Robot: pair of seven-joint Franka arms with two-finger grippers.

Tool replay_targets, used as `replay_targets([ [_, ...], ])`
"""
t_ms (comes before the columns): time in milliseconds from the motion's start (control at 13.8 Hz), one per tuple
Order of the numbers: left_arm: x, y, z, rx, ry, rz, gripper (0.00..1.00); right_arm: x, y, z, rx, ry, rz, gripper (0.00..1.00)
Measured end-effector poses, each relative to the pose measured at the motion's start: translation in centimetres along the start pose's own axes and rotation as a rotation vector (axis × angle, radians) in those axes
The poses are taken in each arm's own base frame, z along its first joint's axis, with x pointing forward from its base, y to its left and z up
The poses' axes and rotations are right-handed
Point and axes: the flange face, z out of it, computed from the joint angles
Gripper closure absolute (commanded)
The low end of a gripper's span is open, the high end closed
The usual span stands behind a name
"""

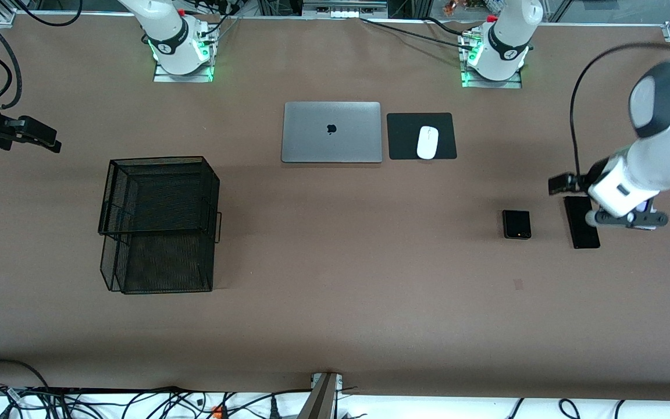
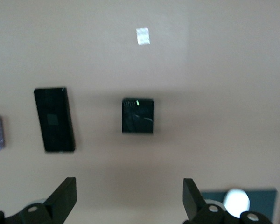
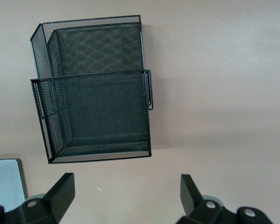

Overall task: Place phones with both arms
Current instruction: 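Close the left gripper on the flip phone and lift it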

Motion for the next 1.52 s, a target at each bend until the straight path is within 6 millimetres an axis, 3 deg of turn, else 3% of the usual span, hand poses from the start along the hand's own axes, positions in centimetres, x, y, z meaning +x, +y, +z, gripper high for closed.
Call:
replay_targets([
  [145, 1.9, -0.3, 5.5, -0.001, 0.047, -0.004, 0.0, 0.0, 0.0, 0.0, 0.0, 0.0, 0.0, 0.0],
  [290, 2.5, 0.0, 10.5, -0.003, 0.095, 0.0, 0.0, 0.0, 0.0, 0.0, 0.0, 0.0, 0.0, 0.0],
  [653, 0.7, 0.1, 19.1, -0.005, 0.172, 0.002, 0.0, 0.0, 0.0, 0.0, 0.0, 0.0, 0.0, 0.0],
  [871, -0.5, 0.5, 22.9, -0.008, 0.183, 0.006, 0.0, 0.0, 0.0, 0.0, 0.0, 0.0, 0.0, 0.0],
  [1161, -0.9, 0.5, 24.9, -0.008, 0.172, 0.007, 0.0, 0.0, 0.0, 0.0, 0.0, 0.0, 0.0, 0.0],
  [1233, -0.9, 0.5, 25.2, -0.008, 0.167, 0.007, 0.38, 0.0, 0.0, 0.0, 0.0, 0.0, 0.0, 0.0],
  [1306, -1.0, 0.5, 25.5, -0.008, 0.163, 0.007, 0.63, 0.0, 0.0, 0.0, 0.0, 0.0, 0.0, 0.0],
  [1379, -1.0, 0.5, 25.6, -0.008, 0.163, 0.007, 0.72, 0.0, 0.0, 0.0, 0.0, 0.0, 0.0, 0.0],
  [1524, -0.8, 0.6, 24.9, -0.008, 0.173, 0.009, 0.71, 0.0, 0.0, 0.0, 0.0, 0.0, 0.0, 0.0],
])
